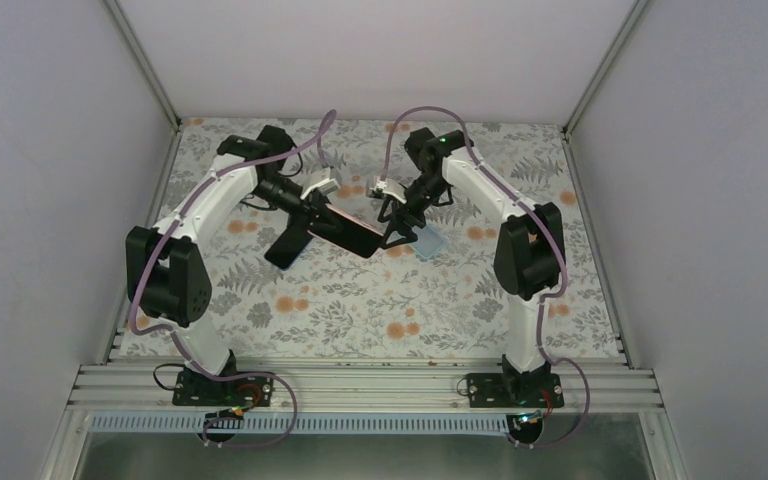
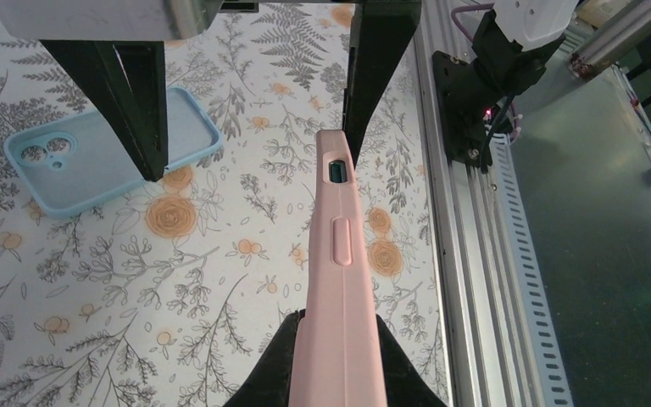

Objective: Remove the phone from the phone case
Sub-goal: Remove the phone case from the phone.

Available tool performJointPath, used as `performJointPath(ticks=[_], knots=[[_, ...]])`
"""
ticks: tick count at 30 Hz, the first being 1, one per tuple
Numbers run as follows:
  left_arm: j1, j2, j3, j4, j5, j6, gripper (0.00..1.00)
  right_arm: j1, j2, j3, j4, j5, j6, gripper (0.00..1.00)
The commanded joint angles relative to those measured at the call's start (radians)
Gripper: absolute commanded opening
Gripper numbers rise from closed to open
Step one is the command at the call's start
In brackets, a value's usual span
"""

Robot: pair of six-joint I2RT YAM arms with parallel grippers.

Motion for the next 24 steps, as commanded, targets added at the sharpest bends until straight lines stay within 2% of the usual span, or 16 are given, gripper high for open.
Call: performJointPath(ticks=[1,11,24], knots=[[-0.040,-0.046,0.020,-0.070,0.084,0.018,0.02,-0.051,0.018,-0.014,0.044,-0.010,-0.040,0.94],[-0.115,-0.102,0.032,-0.070,0.050,-0.005,0.02,-0.057,0.021,-0.087,0.043,0.007,-0.092,0.92],[-0.318,-0.216,0.002,-0.070,-0.008,-0.070,0.02,-0.075,0.070,-0.062,0.043,0.019,-0.098,0.92]])
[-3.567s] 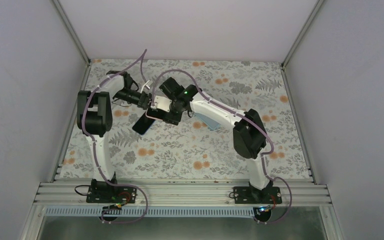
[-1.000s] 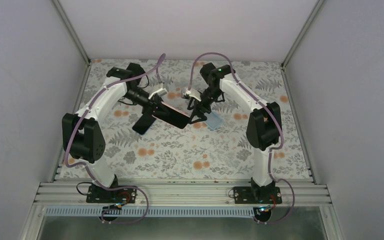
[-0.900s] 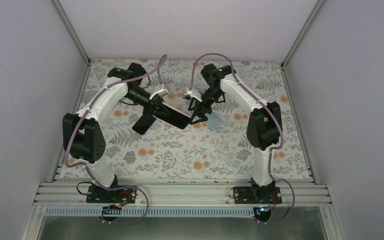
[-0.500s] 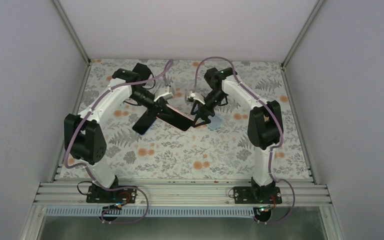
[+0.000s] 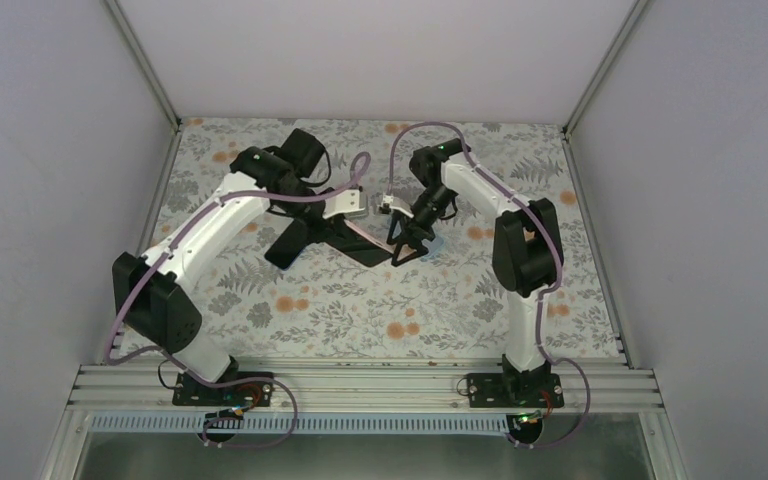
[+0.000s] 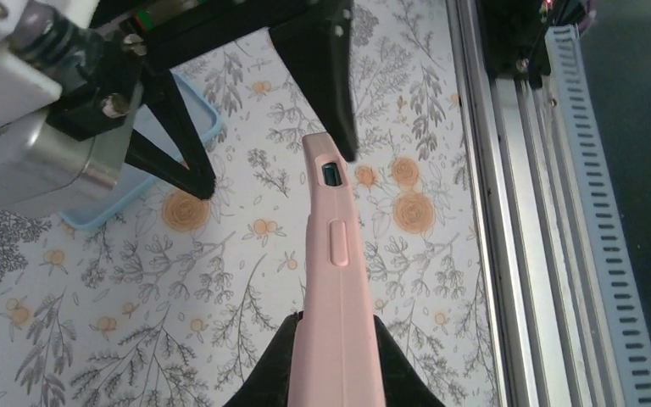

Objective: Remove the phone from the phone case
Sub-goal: Remove the phone case from the phone.

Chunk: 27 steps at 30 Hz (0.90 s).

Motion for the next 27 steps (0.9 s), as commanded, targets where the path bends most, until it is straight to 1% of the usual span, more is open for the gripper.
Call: performJointPath(ticks=[1,8,10,13,16,22,24,27], knots=[[-0.101,-0.090,-0.002,-0.150,0.273,0.010,0.02,-0.050,0.047,0.020,0.180,0.054,0.006,0.91],[-0.115,-0.101,-0.019,-0.150,0.273,0.013,0.02,-0.059,0.065,0.045,0.180,0.074,0.015,0.91],[-0.117,-0.098,-0.016,-0.150,0.271,0.012,0.02,-0.064,0.069,0.064,0.181,0.064,0.025,0.88],[-0.116,-0.092,-0.019,-0.150,0.246,0.022,0.02,-0.064,0.048,0.052,0.180,0.062,0.023,0.88],[-0.104,-0.087,-0.037,-0.149,0.200,0.047,0.02,-0.064,-0.019,-0.015,0.180,0.078,0.014,0.89],[-0.050,-0.045,-0.041,-0.148,0.166,0.069,0.02,-0.022,-0.274,-0.291,0.180,0.091,-0.030,0.90],[-0.042,-0.030,-0.039,-0.148,0.159,0.077,0.02,-0.003,-0.324,-0.344,0.180,0.089,-0.016,0.90],[-0.034,-0.007,-0.036,-0.148,0.163,0.089,0.02,0.021,-0.360,-0.360,0.180,0.063,0.013,0.90]])
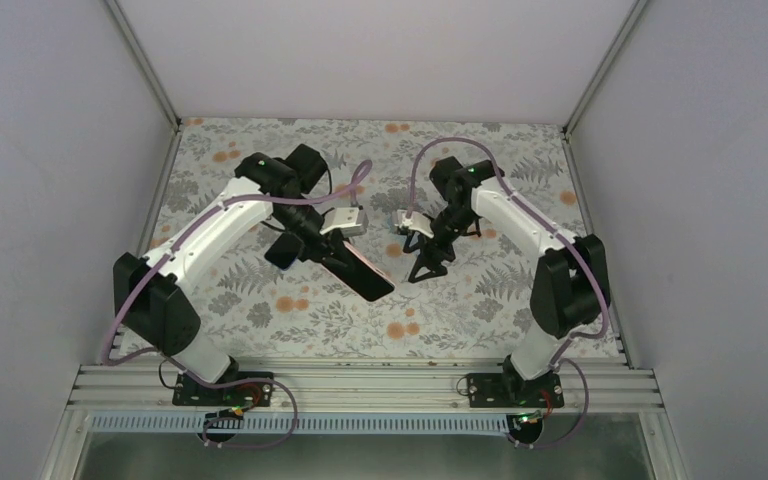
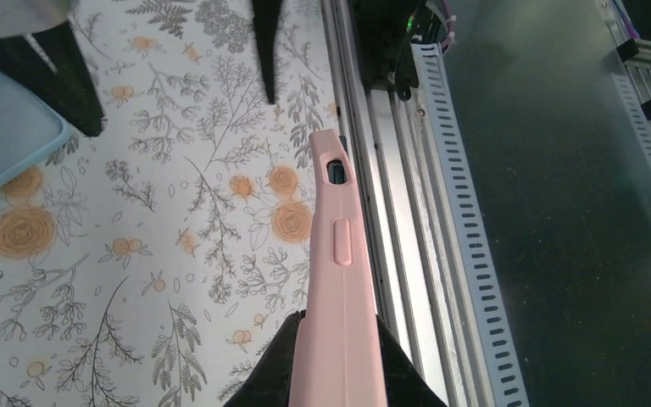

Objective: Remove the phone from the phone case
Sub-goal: Remove the phone case from the phone.

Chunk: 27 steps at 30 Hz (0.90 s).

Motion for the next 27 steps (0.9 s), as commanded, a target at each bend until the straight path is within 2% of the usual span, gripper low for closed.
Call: performJointPath(ticks=[1,6,27], knots=[[0.009,0.028,0.005,0.003,0.041,0.046,0.02,0.041,-0.042,-0.028,0.007,-0.046,0.024,0.90],[0.012,0.051,0.024,0.002,0.065,0.048,0.02,0.085,-0.021,0.000,0.009,-0.074,0.052,0.89],[0.014,0.084,0.065,0.003,0.065,0.037,0.02,0.099,-0.017,-0.016,0.009,-0.096,0.040,0.89]])
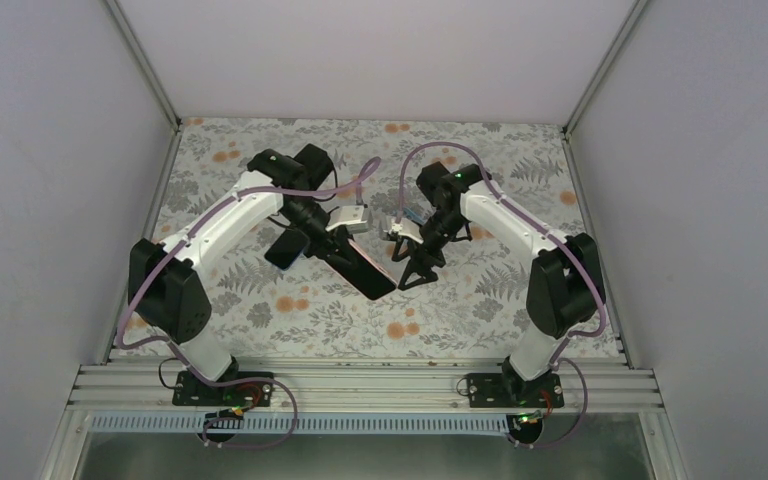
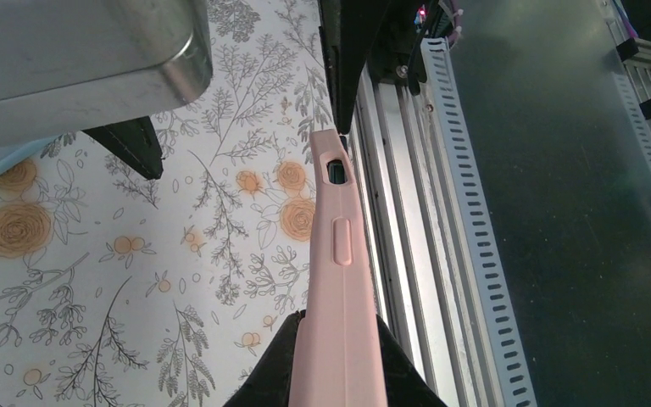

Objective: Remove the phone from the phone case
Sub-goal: Remove the phone case from the phone.

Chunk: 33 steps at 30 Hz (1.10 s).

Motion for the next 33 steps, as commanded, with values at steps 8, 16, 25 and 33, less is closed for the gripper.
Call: performJointPath(ticks=[8,16,25,33], knots=[[0.005,-0.024,0.038,0.002,0.076,0.009,0.02,0.013,0.035,0.013,0.006,-0.036,-0.011,0.87],[0.003,-0.052,0.018,0.002,0.098,0.017,0.02,0.010,0.055,0.036,0.006,-0.019,-0.009,0.86],[-0.009,-0.067,0.000,0.002,0.145,0.024,0.02,-0.001,0.106,0.124,0.034,0.007,0.040,0.82],[-0.056,-0.106,-0.036,0.001,0.149,0.035,0.02,-0.006,0.128,0.203,0.101,0.088,0.112,0.82]])
